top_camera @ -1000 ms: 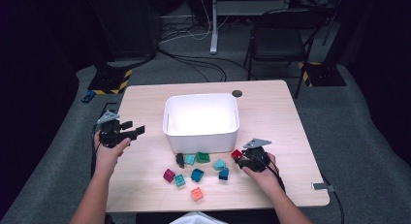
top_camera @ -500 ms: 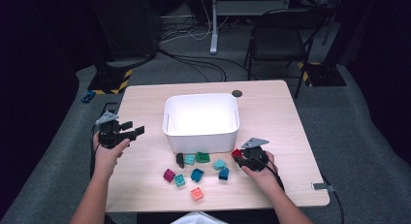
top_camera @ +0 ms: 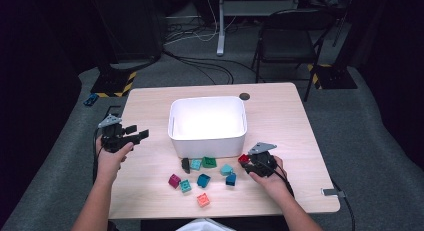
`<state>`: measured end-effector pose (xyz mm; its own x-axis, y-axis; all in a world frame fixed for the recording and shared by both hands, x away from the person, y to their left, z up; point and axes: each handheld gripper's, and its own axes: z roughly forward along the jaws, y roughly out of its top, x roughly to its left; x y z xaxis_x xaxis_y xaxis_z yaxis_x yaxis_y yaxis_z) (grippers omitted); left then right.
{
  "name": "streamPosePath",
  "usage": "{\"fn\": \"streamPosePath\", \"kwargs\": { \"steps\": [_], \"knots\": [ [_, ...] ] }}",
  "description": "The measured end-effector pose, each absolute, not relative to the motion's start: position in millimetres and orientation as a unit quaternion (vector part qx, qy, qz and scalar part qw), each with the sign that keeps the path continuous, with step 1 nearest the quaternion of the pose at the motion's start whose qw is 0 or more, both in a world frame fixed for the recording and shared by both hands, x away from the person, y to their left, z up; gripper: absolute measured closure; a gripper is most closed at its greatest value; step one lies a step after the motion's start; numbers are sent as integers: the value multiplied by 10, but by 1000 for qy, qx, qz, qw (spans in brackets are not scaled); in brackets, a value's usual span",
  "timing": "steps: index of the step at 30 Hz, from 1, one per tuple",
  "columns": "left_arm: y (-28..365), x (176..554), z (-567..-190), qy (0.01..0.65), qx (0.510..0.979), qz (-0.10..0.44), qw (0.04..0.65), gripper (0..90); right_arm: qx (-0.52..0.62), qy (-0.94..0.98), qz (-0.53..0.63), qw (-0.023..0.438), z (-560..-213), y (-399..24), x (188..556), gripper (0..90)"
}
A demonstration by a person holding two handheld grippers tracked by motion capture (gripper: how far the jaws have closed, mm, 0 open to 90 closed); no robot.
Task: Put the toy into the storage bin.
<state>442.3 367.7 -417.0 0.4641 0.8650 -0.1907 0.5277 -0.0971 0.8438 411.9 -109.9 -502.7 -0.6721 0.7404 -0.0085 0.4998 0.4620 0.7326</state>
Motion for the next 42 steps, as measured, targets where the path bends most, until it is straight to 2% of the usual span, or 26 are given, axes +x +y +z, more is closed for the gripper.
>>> {"fn": "streamPosePath", "kwargs": {
  "steps": [14,42],
  "knots": [
    [3657,4393,-4156,484,718,181,466,356,387,830,375,147,-4915,-1150,4102,588],
    [3637,4226,-4160,487,716,180,467,358,377,826,388,157,-4754,-1159,3947,588]
  ]
}}
